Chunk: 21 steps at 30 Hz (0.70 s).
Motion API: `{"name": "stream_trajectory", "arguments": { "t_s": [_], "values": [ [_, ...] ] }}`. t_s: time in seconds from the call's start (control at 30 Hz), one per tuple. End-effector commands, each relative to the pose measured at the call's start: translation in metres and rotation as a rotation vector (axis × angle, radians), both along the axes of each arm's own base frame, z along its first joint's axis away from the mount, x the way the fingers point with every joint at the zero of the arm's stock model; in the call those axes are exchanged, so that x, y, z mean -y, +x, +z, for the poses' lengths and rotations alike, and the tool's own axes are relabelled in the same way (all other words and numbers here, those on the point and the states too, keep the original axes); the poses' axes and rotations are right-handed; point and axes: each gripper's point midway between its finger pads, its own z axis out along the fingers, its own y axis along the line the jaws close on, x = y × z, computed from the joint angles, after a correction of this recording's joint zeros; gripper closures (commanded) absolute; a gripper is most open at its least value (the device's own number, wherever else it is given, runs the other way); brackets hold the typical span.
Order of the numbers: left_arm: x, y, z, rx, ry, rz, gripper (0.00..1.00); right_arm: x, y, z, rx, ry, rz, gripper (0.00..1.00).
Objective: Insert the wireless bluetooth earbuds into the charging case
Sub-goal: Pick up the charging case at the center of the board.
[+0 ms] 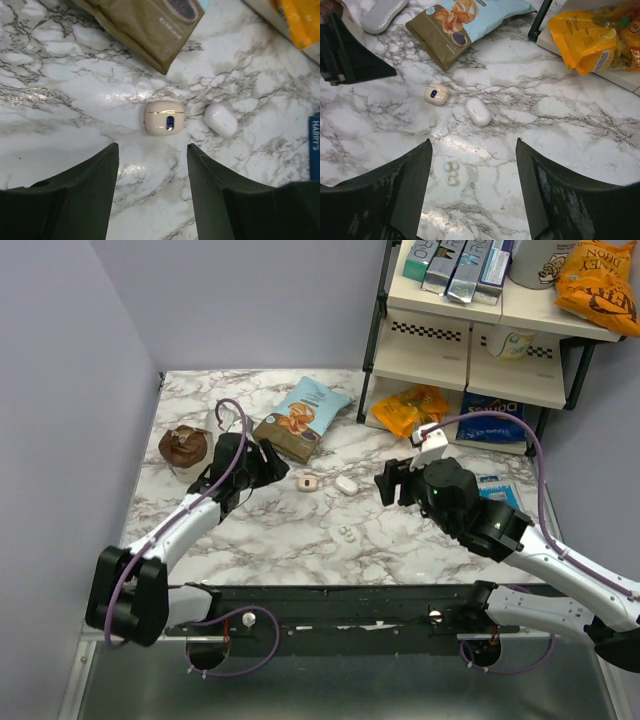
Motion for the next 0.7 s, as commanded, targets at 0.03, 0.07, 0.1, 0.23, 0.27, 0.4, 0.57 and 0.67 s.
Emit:
{"name": "stream_trajectory", "arguments": {
  "t_s": [0.03, 0.07, 0.1, 0.23, 0.27, 0.4, 0.57, 0.67],
  "values": [
    [-0.005, -0.01, 0.036, 0.103, 0.127, 0.087, 0.01, 0.006, 0.01, 0.005, 0.043, 0.045, -0.076, 0.23],
    [0.0, -0.01, 0.036, 0.085, 0.086, 0.111, 0.01, 0.009, 0.011, 0.007, 0.049, 0.049, -0.09, 0.23],
    [0.003, -0.011, 0.033, 0.068, 0.061, 0.128, 0.01, 0.01, 0.011, 0.009, 0.057, 0.058, -0.093, 0.23],
    [0.026, -0.011, 0.036, 0.117, -0.14, 0.133, 0.01, 0.016, 0.009, 0.018, 0.082, 0.083, -0.109, 0.22],
    [0.039, -0.012, 0.044, 0.157, -0.164, 0.123, 0.01, 0.018, 0.008, 0.02, 0.091, 0.082, -0.108, 0.22],
    [0.076, -0.011, 0.054, 0.126, 0.157, -0.051, 0.01, 0.026, 0.008, 0.022, 0.112, 0.063, -0.124, 0.22],
    [0.118, -0.018, 0.032, 0.123, 0.265, -0.214, 0.01, 0.037, 0.008, 0.022, 0.13, 0.041, -0.153, 0.22],
    [0.131, -0.012, 0.019, 0.094, 0.296, -0.276, 0.01, 0.039, 0.004, 0.025, 0.132, 0.057, -0.139, 0.22]
  ]
}}
